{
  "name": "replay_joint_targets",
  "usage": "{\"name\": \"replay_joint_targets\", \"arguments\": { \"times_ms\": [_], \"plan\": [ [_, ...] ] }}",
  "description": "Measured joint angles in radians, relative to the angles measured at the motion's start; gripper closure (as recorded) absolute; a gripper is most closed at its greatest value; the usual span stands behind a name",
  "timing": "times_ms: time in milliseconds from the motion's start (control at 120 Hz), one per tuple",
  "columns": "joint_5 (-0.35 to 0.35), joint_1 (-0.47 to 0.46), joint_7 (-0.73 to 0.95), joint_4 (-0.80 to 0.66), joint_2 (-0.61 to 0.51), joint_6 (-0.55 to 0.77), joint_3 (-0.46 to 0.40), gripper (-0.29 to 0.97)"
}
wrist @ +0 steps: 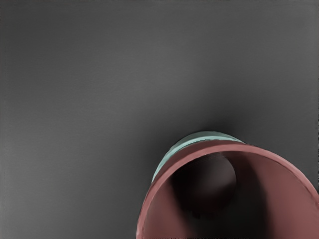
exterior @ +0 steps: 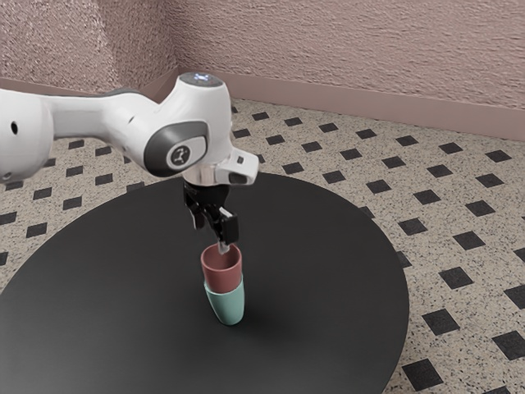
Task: Place the left cup onto the right cup
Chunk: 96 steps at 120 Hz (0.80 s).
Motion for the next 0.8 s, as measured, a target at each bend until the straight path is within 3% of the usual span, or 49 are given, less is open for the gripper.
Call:
{"name": "replay_joint_targets", "arguments": {
  "times_ms": [242,800],
  "plan": [
    [-0.032,0.007,0.002,0.054,-0.019,-0.040,-0.003,0.01],
    [-0.094,0.038,0.001,0.343,-0.012,-0.318,-0.002,0.00]
  ]
}}
